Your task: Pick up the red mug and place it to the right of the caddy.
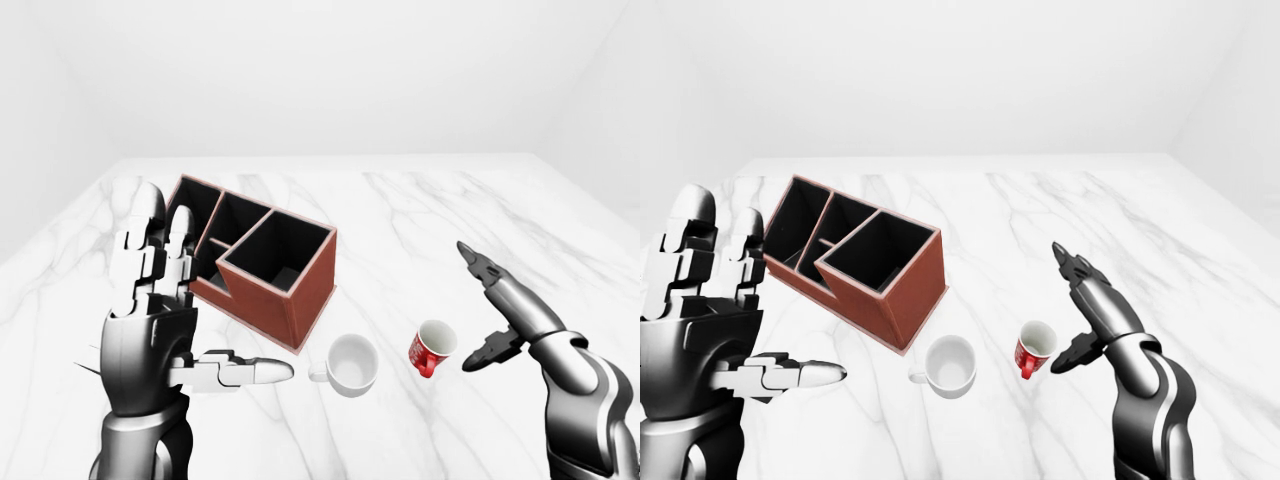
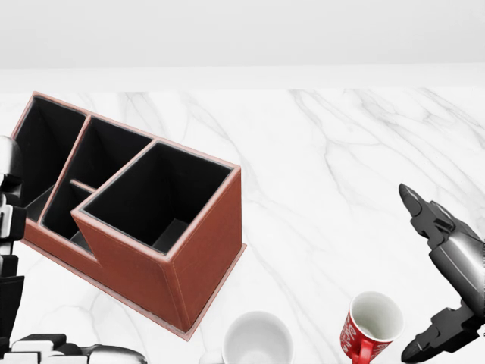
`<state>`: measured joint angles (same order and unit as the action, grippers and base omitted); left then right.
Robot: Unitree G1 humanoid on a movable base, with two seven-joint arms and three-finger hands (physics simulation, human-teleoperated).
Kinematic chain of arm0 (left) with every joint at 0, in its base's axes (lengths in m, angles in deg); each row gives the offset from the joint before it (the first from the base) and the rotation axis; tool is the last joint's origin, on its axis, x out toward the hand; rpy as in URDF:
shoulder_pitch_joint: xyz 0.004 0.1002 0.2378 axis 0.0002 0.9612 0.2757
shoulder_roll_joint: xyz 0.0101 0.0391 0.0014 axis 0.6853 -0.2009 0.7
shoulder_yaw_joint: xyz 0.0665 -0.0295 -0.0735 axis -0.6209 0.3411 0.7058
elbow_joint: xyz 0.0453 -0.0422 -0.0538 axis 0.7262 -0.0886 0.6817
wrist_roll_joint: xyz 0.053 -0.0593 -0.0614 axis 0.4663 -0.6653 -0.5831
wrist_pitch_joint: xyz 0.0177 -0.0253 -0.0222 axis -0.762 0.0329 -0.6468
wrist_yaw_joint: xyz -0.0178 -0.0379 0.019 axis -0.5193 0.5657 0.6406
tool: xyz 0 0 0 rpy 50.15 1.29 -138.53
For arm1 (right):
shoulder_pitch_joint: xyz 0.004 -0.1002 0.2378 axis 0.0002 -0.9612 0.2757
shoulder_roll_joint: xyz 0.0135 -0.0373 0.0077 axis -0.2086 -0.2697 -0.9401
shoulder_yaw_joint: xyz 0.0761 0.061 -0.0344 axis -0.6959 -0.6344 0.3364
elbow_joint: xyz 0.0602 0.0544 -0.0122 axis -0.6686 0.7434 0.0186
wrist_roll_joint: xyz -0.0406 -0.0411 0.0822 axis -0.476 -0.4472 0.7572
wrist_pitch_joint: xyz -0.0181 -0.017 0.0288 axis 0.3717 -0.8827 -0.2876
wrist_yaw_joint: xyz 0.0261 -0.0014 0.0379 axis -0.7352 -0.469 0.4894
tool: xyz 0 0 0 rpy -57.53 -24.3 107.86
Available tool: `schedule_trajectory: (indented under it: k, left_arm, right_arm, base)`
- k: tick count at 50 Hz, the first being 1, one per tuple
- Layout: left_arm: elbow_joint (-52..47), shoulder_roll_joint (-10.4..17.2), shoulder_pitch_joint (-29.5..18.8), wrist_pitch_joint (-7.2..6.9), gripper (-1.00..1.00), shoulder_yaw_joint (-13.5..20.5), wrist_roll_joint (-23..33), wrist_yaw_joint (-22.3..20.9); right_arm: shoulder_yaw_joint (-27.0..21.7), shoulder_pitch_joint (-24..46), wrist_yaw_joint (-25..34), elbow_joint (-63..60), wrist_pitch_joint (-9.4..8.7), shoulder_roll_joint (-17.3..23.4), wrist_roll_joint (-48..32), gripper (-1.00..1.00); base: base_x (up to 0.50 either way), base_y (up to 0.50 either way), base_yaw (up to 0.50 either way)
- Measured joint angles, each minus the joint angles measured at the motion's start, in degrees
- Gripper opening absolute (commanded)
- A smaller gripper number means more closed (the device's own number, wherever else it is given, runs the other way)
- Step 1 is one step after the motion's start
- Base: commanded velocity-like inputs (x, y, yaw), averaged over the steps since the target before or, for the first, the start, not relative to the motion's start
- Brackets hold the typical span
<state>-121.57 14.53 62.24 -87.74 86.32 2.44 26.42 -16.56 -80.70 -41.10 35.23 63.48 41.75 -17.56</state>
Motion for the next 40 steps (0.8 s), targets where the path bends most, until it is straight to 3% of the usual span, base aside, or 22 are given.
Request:
schedule_trajectory:
  k: [40]
  left_arm:
    - [0.3, 0.2, -0.2, 0.00, 1.00, -0.8, 0.6, 0.4]
  right_arm:
    - [2.0, 2.8, 0.0, 10.9, 0.00, 2.8, -4.8, 1.00]
  base:
    - [0.00, 0.00, 0.00]
